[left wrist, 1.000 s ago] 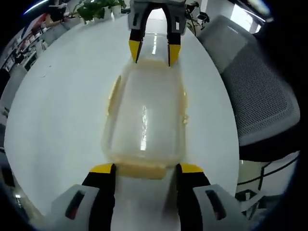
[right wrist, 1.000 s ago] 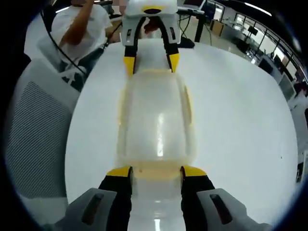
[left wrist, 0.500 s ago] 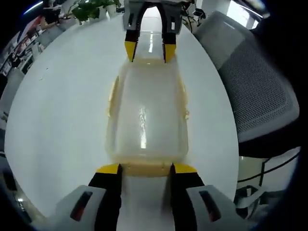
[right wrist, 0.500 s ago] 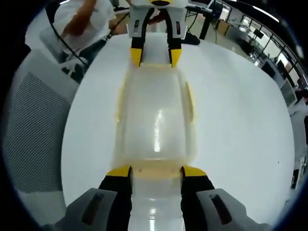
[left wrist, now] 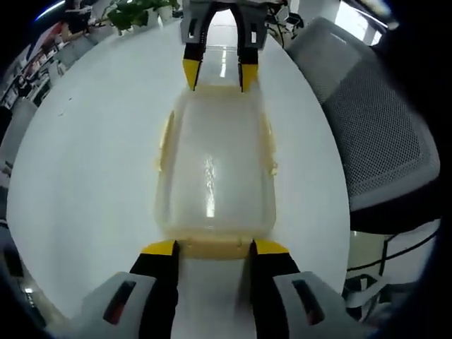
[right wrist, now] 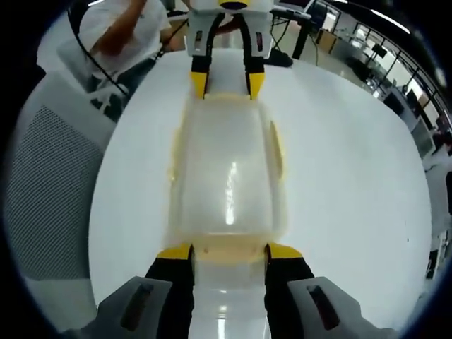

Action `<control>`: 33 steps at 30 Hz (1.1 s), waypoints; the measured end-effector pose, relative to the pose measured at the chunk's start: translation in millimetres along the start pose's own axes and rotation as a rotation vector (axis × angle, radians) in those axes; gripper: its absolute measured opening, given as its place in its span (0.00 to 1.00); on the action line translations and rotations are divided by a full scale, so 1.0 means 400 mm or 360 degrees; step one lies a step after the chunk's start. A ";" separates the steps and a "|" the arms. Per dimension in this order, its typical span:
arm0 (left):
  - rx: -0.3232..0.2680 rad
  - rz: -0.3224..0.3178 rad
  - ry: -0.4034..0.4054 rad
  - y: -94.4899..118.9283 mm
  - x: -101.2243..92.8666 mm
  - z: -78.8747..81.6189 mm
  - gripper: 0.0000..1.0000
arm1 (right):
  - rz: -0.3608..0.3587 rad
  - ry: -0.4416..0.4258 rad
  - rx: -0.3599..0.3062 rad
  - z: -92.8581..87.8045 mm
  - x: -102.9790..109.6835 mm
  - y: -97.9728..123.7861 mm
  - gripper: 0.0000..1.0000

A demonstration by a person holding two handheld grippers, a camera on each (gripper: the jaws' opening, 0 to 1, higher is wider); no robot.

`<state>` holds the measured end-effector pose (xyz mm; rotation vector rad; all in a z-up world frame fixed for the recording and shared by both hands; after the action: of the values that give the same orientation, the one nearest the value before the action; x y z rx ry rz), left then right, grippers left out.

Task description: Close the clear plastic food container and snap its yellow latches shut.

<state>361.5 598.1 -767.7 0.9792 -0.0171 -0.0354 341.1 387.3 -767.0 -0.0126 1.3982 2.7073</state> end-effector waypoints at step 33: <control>-0.0058 0.0004 -0.0047 0.078 -0.017 0.043 0.38 | 0.0005 -0.0034 -0.0132 0.043 0.019 0.084 0.37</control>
<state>355.1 601.5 -732.3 0.9420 -0.0448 -0.0478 331.1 382.8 -730.0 0.0129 1.2804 2.7577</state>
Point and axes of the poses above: the point that each gripper's makers call its tool centre point, and the gripper's own axes: y roughly backward along the fingers, x roughly to its left, z roughly out of its top, the point moved 7 cm from there along y, roughly backward along the fingers, and after that the axes turned 13 degrees about -x, right-handed, at the moved point
